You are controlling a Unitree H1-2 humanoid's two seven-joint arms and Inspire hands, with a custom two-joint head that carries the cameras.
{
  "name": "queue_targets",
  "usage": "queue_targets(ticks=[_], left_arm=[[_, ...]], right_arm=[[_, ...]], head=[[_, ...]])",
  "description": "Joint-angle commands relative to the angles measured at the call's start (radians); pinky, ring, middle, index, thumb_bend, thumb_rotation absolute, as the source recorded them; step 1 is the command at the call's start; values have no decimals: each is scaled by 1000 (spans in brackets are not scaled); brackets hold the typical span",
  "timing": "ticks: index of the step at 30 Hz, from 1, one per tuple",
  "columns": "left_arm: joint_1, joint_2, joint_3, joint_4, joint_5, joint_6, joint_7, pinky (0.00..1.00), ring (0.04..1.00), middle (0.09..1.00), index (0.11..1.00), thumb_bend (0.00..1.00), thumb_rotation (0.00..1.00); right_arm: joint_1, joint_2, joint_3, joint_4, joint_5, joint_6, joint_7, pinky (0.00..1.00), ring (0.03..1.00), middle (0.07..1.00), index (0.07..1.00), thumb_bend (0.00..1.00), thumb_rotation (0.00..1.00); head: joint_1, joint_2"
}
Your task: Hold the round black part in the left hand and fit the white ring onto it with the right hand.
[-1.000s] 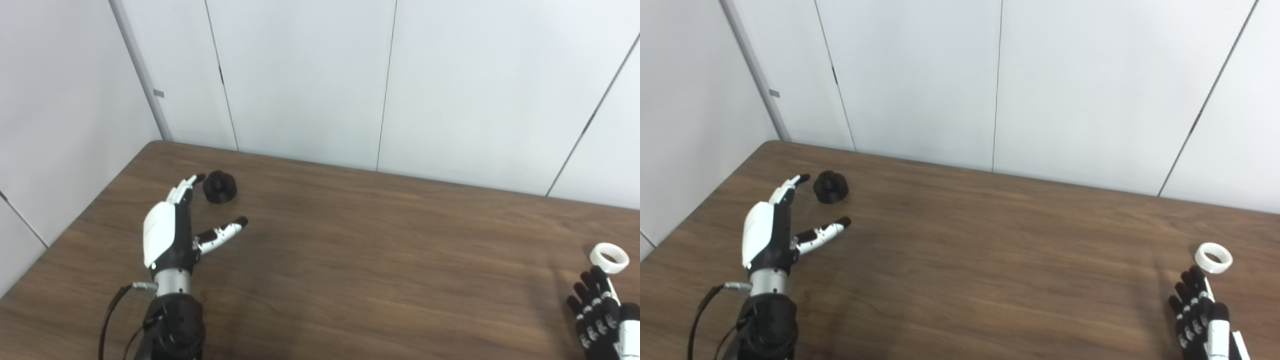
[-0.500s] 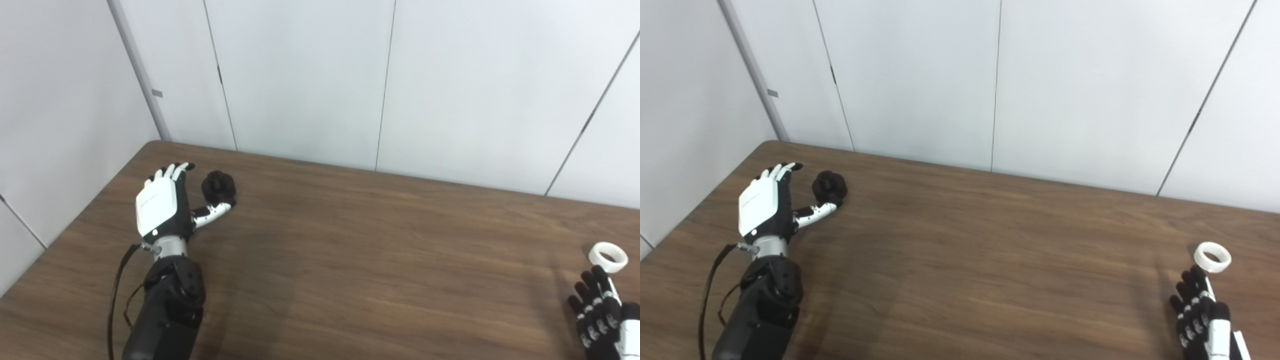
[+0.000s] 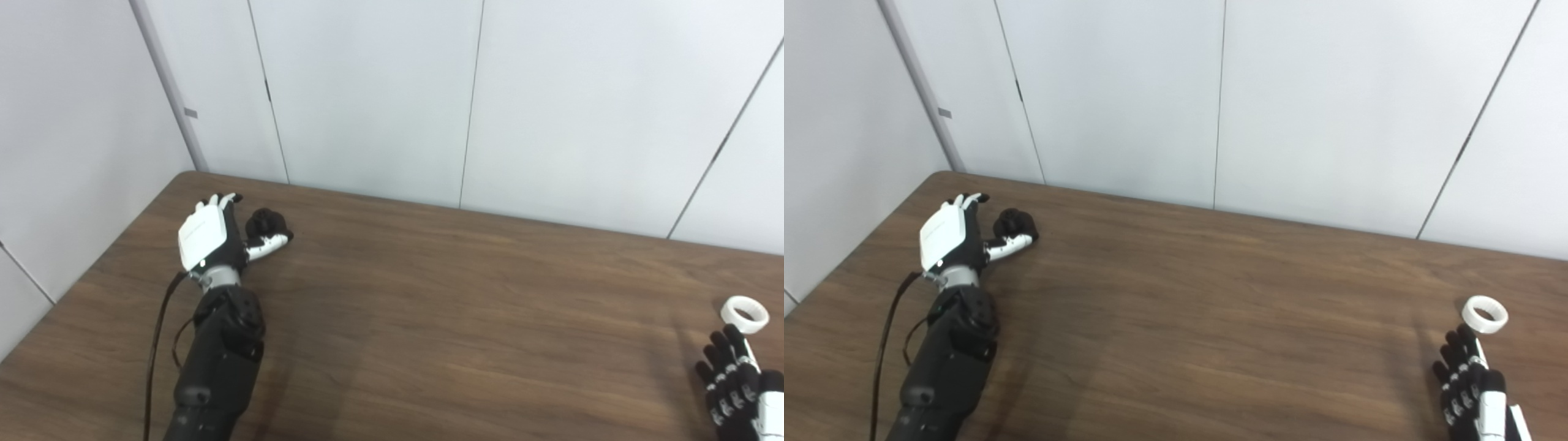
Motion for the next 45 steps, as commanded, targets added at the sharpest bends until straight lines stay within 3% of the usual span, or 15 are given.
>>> queue_targets(ticks=[1, 20, 27, 33, 45], left_arm=[[-58, 16, 17, 11, 30, 0, 7, 1000, 995, 955, 844, 908, 389], [-162, 1, 86, 181, 120, 0, -15, 1000, 1000, 967, 843, 892, 385], [-159, 4, 83, 179, 119, 0, -26, 1000, 1000, 964, 816, 876, 359], [-155, 7, 78, 175, 121, 0, -36, 1000, 997, 922, 728, 876, 341], [-160, 0, 88, 182, 180, 0, -89, 1000, 976, 899, 711, 878, 359]], right_arm=[[29, 1, 0, 9, 0, 3, -2, 1000, 1000, 992, 983, 618, 1000], [40, 1, 5, -20, -5, 26, -7, 1000, 1000, 991, 982, 631, 1000], [44, 2, 3, -23, -4, 28, -12, 1000, 1000, 988, 975, 639, 1000], [44, 1, 4, -24, 2, 27, -9, 1000, 1000, 992, 983, 628, 1000], [50, 2, 1, -41, 1, 35, -15, 1000, 1000, 990, 983, 634, 1000]], head=[[-1, 2], [-5, 7], [-7, 8], [-9, 10], [-10, 14]])
